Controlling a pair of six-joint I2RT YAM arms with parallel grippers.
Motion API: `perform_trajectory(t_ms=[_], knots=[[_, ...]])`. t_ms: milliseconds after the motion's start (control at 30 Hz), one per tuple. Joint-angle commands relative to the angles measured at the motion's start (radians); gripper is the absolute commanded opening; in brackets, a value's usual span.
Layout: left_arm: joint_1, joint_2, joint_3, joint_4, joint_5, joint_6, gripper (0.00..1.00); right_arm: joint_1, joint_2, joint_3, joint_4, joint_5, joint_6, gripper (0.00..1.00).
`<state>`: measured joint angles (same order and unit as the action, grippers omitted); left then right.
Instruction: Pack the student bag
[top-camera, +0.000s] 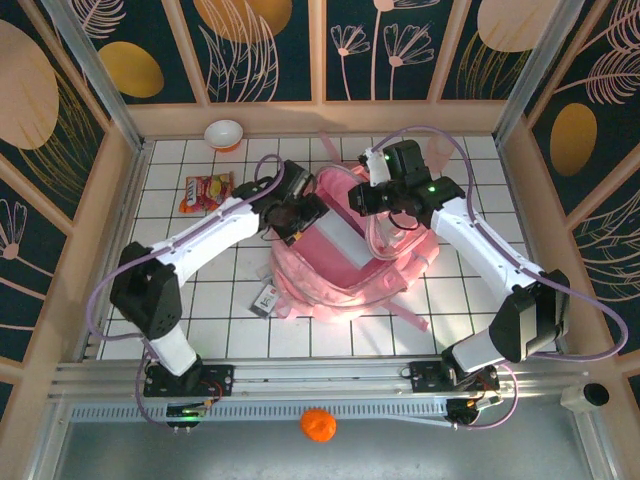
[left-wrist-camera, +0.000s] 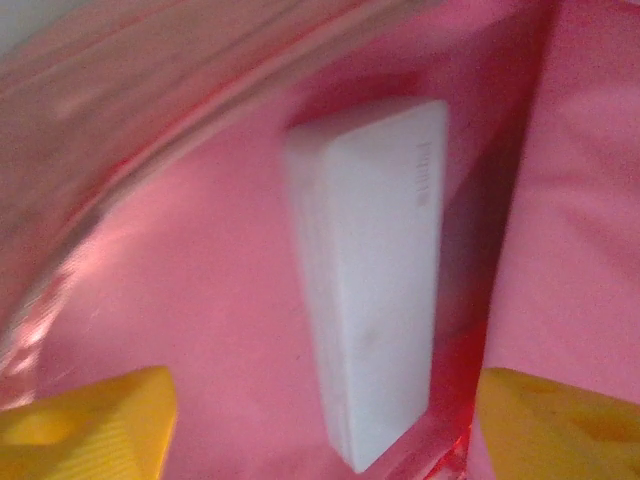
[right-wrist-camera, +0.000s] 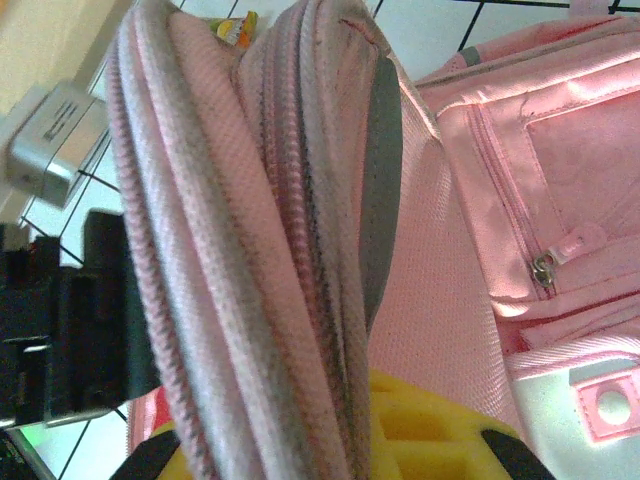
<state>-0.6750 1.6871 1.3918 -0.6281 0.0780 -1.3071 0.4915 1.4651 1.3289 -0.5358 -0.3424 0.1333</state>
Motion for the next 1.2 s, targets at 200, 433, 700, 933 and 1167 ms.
perform_trajectory(t_ms=[200,433,700,933,1167], knots=[[0.0,-0.16,-0.273,0.347,0.086,0.011,0.51,-0.005,-0.076,0.004,0.092,-0.058,0.039,0.0],[-0.002,-0.077,-0.237,0.425,0.108,0.062,0.44,-0.005,-0.089,0.001,0.112,-0.076,0.05,0.0],[-0.023,0.057,-0.214,0.504,0.106,0.073,0.31,-0.006,-0.109,0.012,0.154,-0.101,0.057,0.0],[-0.052,0.159,-0.175,0.584,0.106,0.062,0.25,-0.017,-0.108,0.036,0.151,-0.104,0.053,0.0],[-0.061,0.26,-0.094,0.636,0.12,0.07,0.25,-0.021,-0.11,0.039,0.143,-0.106,0.053,0.0]])
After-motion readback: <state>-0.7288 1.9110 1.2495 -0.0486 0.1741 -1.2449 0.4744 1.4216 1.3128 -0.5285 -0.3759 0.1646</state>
